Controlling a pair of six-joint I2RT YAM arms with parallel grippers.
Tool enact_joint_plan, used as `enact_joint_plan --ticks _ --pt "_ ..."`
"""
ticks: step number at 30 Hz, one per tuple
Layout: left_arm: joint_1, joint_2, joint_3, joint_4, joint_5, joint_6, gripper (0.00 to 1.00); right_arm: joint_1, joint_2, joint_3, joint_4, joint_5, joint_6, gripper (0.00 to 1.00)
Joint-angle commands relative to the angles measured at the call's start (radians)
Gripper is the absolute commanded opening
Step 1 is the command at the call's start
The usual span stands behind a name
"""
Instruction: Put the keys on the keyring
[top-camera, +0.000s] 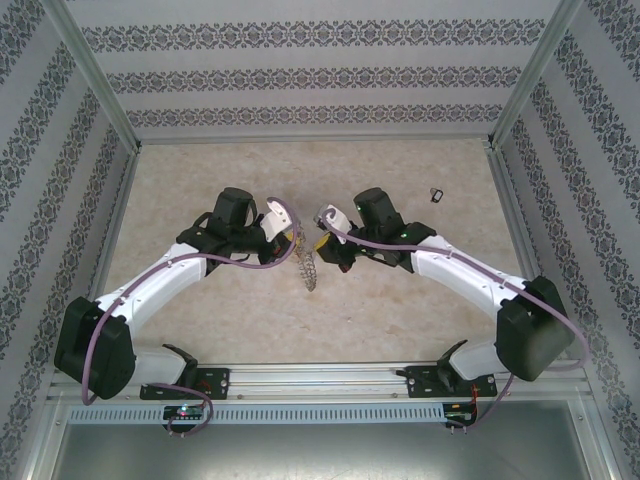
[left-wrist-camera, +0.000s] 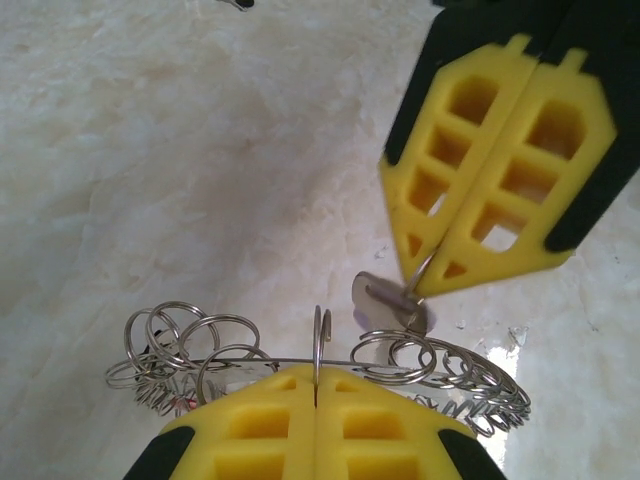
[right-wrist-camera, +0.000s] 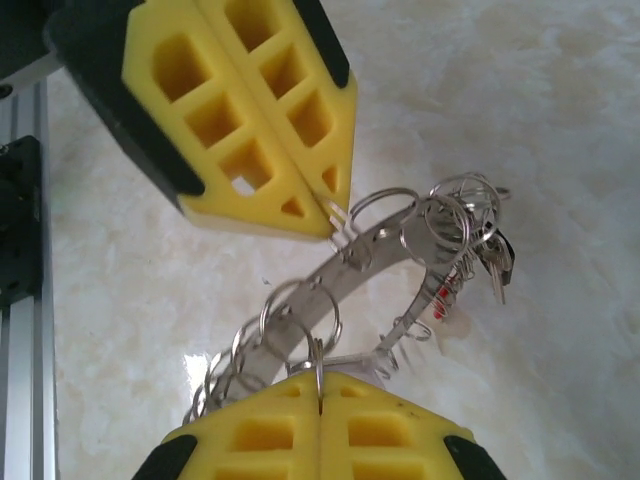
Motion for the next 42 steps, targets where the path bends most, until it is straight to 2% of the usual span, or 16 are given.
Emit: enact_joint_plan --ticks 1,16,22,27,42 --pt "-0.015 -0.014 -0.003 0.06 0.024 -0.021 0.0 0.019 0.02 0.045 0.011 -0.042 0.041 0.0" --pt "-0.029 -0.01 0.002 0.068 0.026 -0.038 0.0 0.044 0.056 0.091 0.018 -0.039 0.036 0.0" --pt "-0.035 -0.014 -0.001 0.075 0.026 -0.042 0.0 0.047 0.061 0.093 0.026 0.0 0.056 0.0" --pt "-0.04 -0.031 -0.017 0.088 0.064 -0.019 0.0 0.035 0.064 0.095 0.031 -0.014 0.07 0.0" --pt "-0.042 -0.033 0.0 0.025 0.058 0.034 0.0 0.012 0.058 0.107 0.028 -0.025 0.095 0.0"
